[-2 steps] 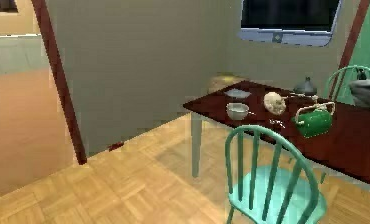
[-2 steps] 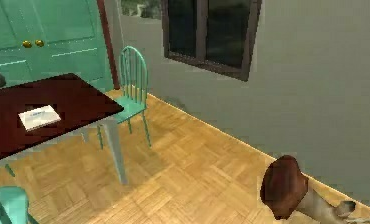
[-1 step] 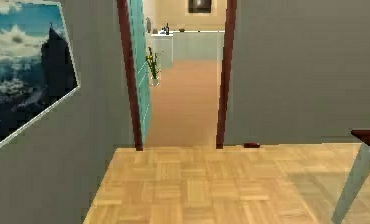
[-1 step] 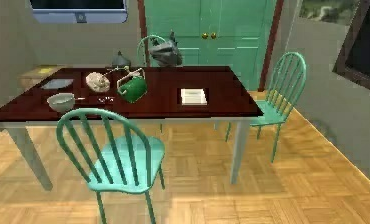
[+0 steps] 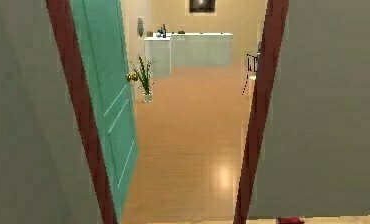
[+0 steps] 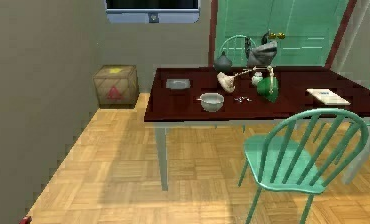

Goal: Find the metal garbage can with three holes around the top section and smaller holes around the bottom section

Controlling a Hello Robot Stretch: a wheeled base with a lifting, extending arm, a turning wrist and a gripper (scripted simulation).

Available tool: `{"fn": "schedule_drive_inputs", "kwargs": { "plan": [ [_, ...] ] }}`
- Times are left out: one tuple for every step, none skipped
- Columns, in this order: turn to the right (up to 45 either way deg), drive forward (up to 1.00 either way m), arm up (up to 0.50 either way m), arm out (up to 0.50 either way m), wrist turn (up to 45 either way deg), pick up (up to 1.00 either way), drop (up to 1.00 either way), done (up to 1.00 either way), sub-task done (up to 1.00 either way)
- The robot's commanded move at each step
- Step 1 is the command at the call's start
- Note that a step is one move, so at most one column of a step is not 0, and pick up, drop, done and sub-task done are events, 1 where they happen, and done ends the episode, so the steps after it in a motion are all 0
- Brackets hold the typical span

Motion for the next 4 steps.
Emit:
{"fn": "schedule_drive_inputs", "kwargs": {
  "plan": [
    [-3.0, 0.00, 0.00, 0.00, 0.0, 0.00, 0.00, 0.00, 0.00],
    [0.0, 0.95, 0.00, 0.00, 0.0, 0.00, 0.00, 0.00, 0.00],
    [15.0, 0.00, 0.00, 0.00, 0.0, 0.00, 0.00, 0.00, 0.00],
    [3.0, 0.00, 0.00, 0.00, 0.0, 0.00, 0.00, 0.00, 0.00]
  ]
}}
